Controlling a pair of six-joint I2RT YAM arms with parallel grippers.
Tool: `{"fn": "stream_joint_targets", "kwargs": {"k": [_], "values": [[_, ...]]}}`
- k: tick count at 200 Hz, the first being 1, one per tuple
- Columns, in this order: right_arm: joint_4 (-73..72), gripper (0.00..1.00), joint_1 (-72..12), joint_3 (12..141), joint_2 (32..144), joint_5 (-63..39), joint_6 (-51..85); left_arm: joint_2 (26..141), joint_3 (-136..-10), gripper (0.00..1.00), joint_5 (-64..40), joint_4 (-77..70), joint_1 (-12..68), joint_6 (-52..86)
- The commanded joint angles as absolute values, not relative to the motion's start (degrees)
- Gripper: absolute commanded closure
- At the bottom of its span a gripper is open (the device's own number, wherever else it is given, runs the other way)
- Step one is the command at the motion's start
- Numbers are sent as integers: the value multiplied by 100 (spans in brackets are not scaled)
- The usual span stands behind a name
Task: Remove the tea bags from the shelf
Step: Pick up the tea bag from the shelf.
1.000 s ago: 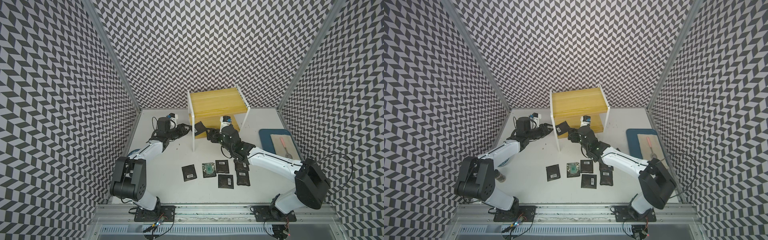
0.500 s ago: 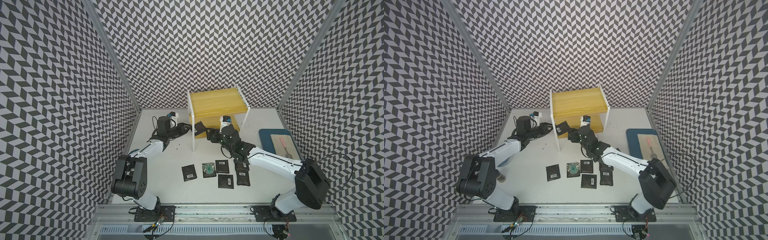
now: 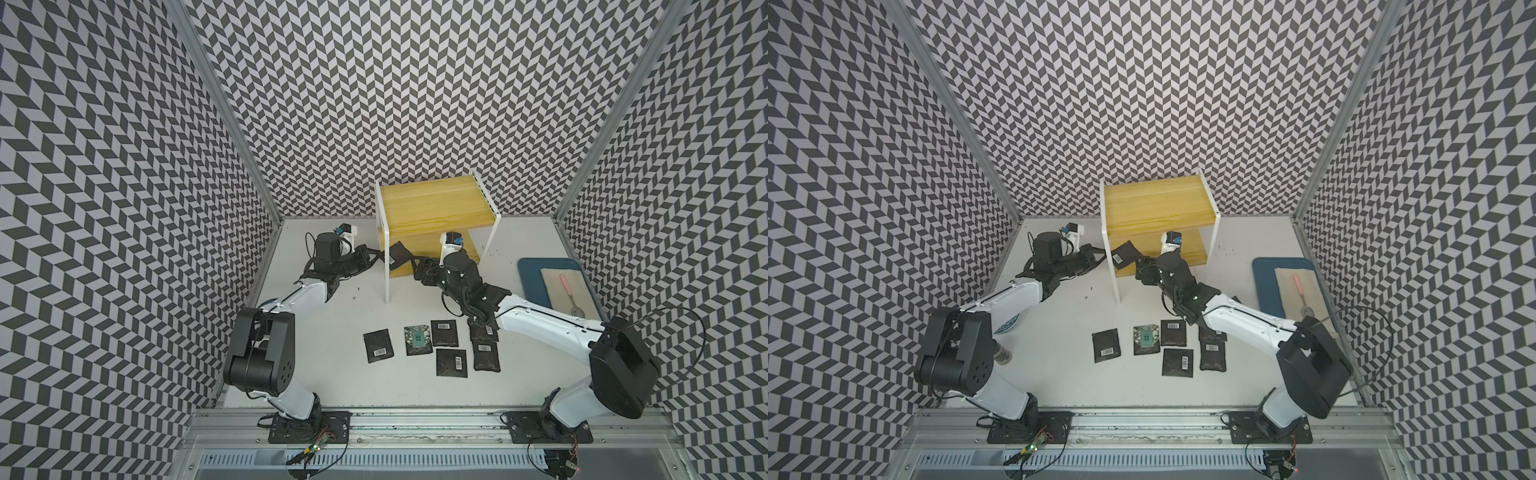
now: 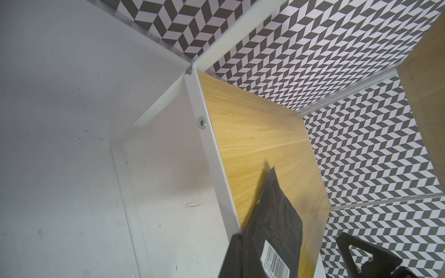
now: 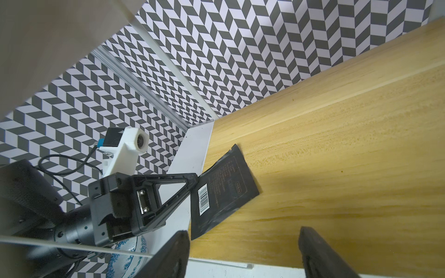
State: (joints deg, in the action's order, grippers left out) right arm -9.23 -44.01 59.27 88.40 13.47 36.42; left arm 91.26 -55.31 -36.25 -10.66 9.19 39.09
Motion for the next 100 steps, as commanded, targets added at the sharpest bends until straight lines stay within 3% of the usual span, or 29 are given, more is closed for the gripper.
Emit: {"fn": "stream_joint_targets", "kwargs": {"k": [1,100], "values": [[-1205,24,-4342,5854,8730,1369,3665,8737,-5627,99,-3512,-957,851,3802],[-1144,24,-4307,5711,8319,1303,3649,6966,-5078,100,-2848,-81,296,3603]]}}
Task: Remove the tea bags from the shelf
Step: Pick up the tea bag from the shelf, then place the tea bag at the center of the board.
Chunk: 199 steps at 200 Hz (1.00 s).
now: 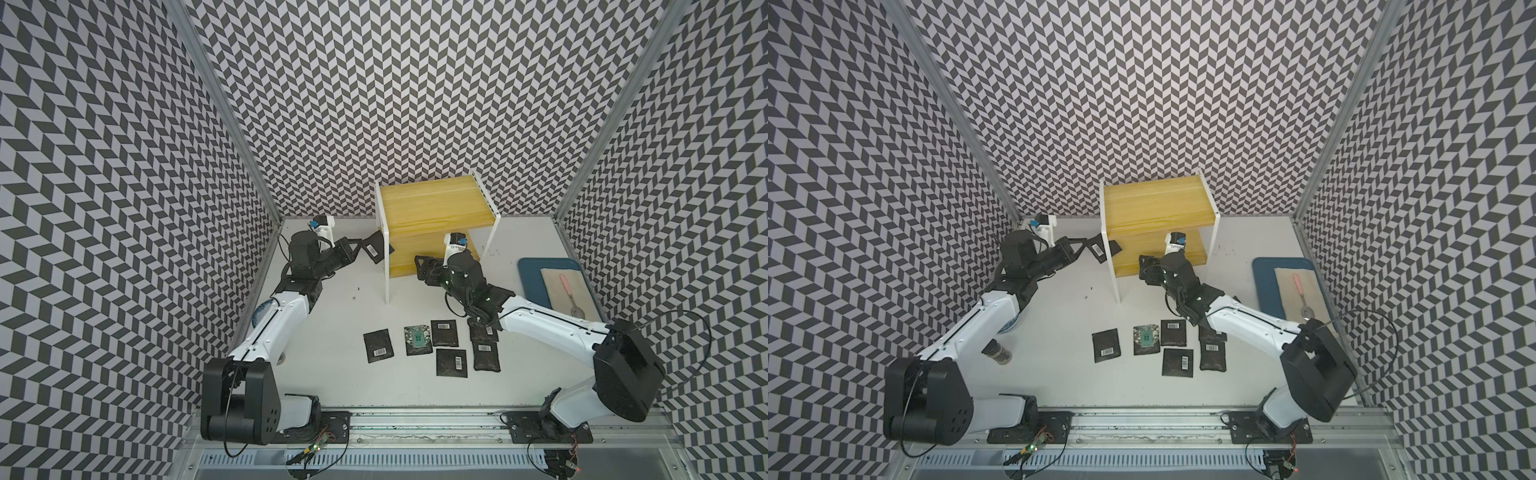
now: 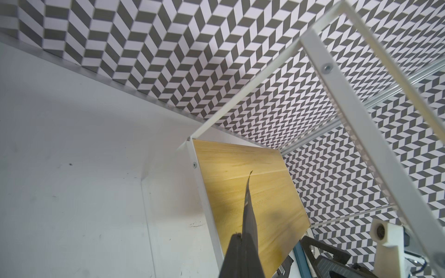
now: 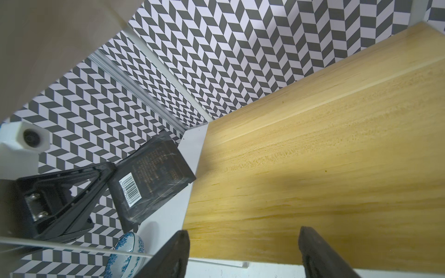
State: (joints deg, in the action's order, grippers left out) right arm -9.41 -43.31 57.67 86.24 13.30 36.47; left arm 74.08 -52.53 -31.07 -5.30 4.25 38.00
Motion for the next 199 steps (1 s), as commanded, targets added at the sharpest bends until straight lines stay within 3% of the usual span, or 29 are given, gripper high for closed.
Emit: {"fn": "stream_joint_targets", "kwargs": {"k": [1,65,137,199], "values": [[-1139,24,-4302,5708,8312,1298,3648,6946,-5075,100,-2844,-62,293,3599],[-588,23,-4301,5615,7786,1192,3609,5710,-4898,100,-2539,1438,281,3093],[-119,23,-4298,5225,6849,1335,3410,4724,-4075,100,-3428,2790,355,2911],[243,22,-3925,5092,6505,1072,3569,4500,-3280,100,-3721,2339,1458,3483]]}}
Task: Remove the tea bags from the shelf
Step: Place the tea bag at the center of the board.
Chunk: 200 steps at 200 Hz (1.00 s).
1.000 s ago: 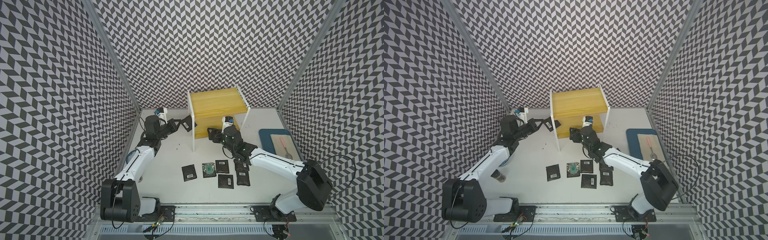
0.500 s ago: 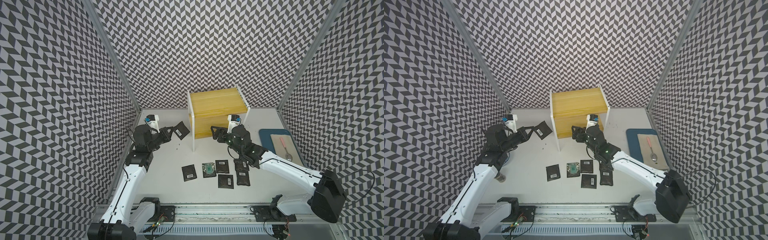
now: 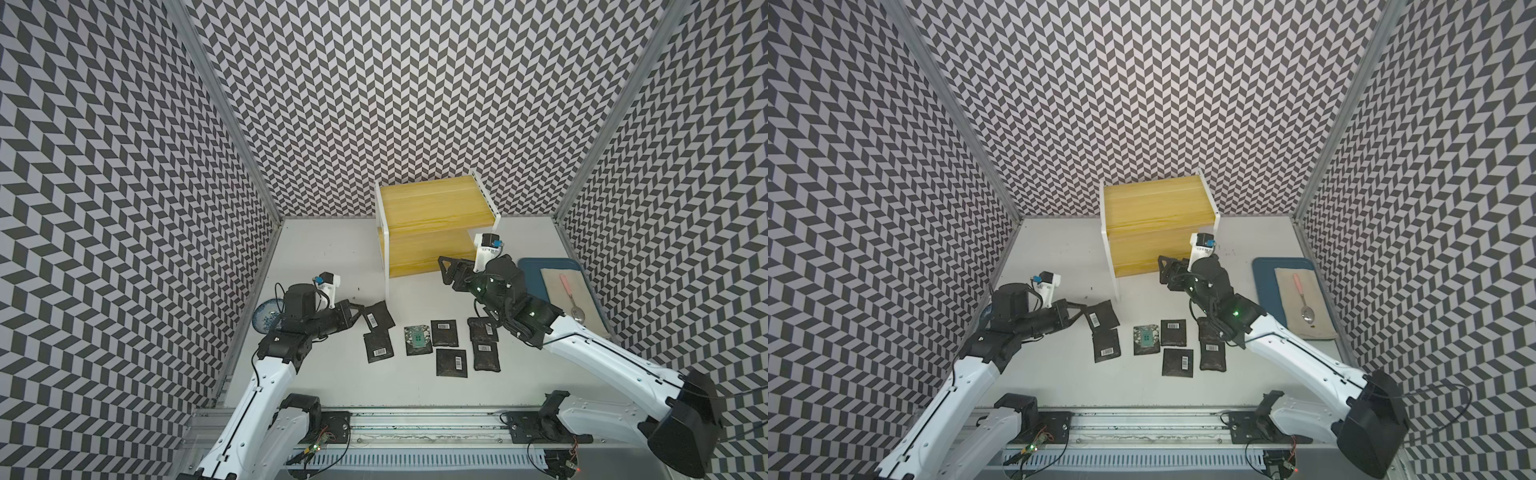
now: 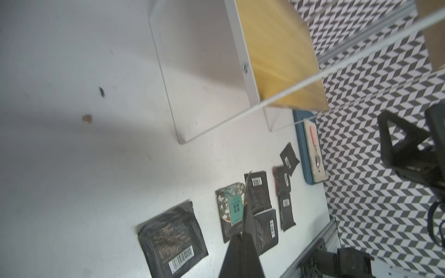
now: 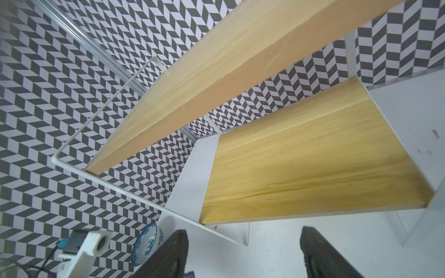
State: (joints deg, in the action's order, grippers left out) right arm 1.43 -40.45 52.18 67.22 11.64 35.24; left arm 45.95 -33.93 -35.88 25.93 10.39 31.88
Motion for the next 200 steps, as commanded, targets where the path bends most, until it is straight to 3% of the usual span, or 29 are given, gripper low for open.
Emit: {"fn": "stream_joint_targets", "kwargs": {"k": [1,81,200], "values": [[245,22,-3923,5086,6496,1068,3565,4500,-3271,100,-3715,2325,1485,3495],[351,22,-3583,4668,6086,970,3676,5278,-2636,100,-3172,1246,3073,4219],[338,22,-3384,4565,6099,905,3775,6636,-2401,100,-3140,389,3650,4181]]}}
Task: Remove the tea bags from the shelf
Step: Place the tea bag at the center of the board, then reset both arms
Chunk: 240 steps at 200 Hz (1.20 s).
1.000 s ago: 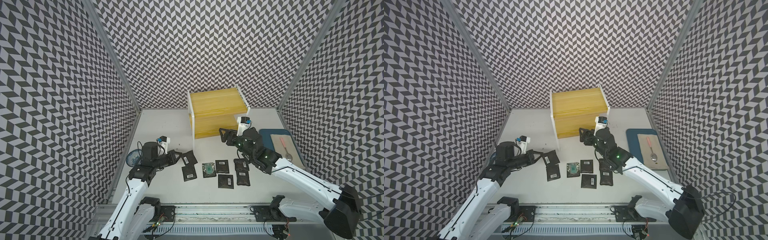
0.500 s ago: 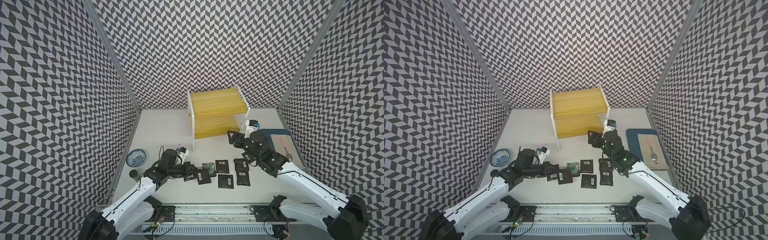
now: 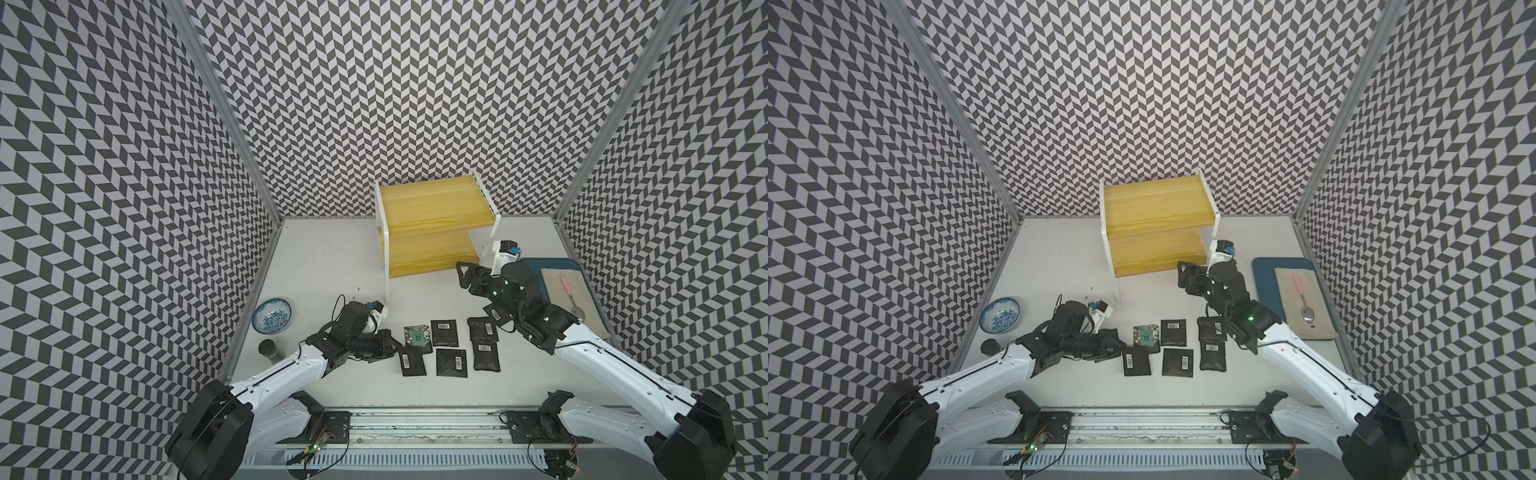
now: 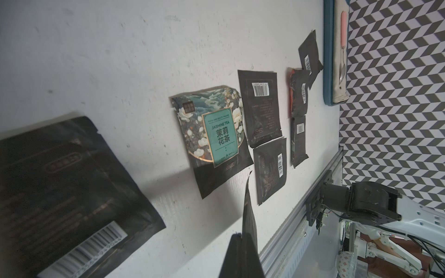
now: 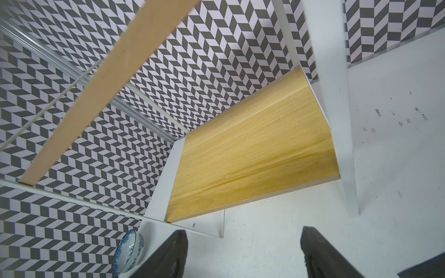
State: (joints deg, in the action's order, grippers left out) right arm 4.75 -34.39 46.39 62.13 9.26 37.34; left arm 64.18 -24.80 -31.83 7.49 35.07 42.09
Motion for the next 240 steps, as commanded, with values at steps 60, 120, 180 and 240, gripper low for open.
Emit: {"fn": "stream_joint_targets", "kwargs": {"k": [60,120,180,240], "values": [[312,22,-3298,4457,6065,844,3797,7005,-2421,100,-2830,262,3937,4271],[311,22,-3244,4395,6012,791,3775,6696,-2552,79,-2280,759,3929,4214],[349,21,-3210,4430,5978,752,3738,6280,-2858,69,-1976,1401,3912,4118],[688,19,-3056,4583,5837,613,3517,5718,-3615,56,-1405,2348,3383,3705]]}}
